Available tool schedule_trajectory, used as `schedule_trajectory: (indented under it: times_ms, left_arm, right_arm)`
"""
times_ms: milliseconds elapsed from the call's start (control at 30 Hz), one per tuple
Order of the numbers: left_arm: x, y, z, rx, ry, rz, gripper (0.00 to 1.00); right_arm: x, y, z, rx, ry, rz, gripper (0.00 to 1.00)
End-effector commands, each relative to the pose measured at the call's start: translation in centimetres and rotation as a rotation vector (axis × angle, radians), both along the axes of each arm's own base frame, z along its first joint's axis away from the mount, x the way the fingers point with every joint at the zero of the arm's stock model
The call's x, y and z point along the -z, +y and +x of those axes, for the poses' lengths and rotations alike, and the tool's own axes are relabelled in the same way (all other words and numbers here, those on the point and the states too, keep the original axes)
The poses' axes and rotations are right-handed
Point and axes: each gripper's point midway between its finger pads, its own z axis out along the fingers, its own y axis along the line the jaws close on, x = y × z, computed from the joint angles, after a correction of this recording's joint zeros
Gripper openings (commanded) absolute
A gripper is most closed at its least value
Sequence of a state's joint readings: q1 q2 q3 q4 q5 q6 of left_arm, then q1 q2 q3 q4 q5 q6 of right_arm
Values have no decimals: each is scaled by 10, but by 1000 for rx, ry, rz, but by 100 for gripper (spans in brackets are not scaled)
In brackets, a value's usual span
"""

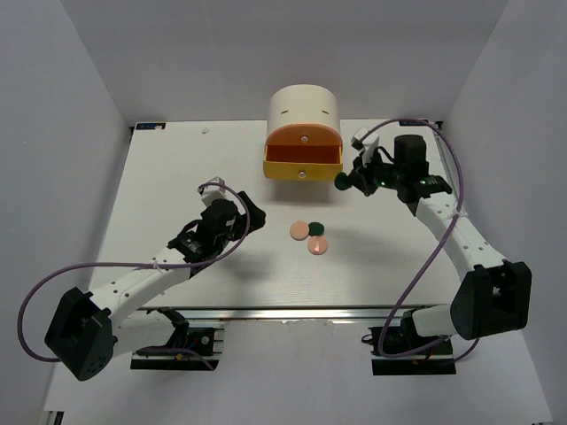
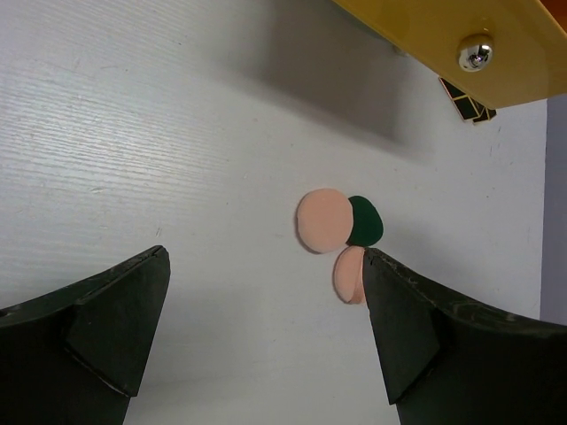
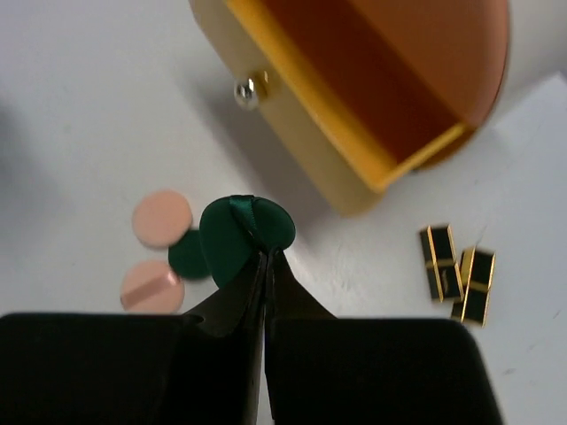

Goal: Organize the makeup

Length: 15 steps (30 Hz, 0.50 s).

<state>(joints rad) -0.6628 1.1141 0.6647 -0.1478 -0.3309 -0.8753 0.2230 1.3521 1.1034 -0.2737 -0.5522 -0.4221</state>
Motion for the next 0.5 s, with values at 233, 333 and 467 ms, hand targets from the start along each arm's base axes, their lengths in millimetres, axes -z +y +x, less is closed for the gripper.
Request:
schedule_trajectory:
  times_ms: [233, 333, 467]
  left_arm:
    - [-7, -20, 0, 76, 1, -68, 98]
    - [-6, -21, -2, 81, 6, -77, 98]
    - [-6, -22, -2, 83, 6, -80, 98]
  right_arm:
    - [-90, 49, 101, 286, -224, 152, 0]
    - [-81, 52, 114, 313, -237, 118, 0]
    - [-63, 54, 118, 303, -227, 73, 0]
